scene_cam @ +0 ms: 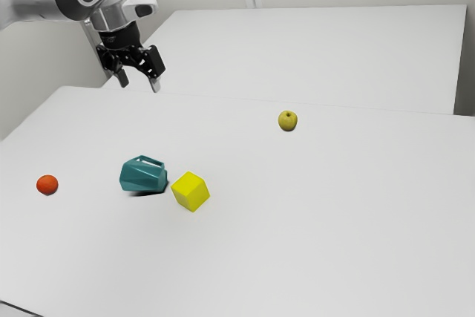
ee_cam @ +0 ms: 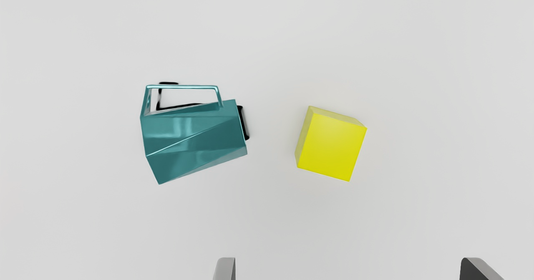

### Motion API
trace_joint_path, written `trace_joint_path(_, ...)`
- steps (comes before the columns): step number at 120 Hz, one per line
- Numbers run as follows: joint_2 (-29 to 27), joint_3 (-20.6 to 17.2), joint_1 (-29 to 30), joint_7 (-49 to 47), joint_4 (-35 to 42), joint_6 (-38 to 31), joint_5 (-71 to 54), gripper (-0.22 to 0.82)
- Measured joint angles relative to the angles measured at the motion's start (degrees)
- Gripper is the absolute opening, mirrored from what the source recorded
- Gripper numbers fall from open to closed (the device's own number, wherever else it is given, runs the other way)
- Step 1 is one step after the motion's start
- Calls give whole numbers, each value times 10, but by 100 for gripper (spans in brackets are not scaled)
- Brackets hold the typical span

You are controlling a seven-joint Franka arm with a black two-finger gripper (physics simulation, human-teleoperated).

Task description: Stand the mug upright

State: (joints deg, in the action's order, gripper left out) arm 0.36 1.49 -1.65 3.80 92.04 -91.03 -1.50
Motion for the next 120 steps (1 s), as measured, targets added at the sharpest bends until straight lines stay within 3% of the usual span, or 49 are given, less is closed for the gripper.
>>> trace_joint_path(62, -11, -1, 13, 18, 28, -1, 12, 59)
trace_joint_path(120, 18, -1, 84, 86, 27, -24, 56, 59)
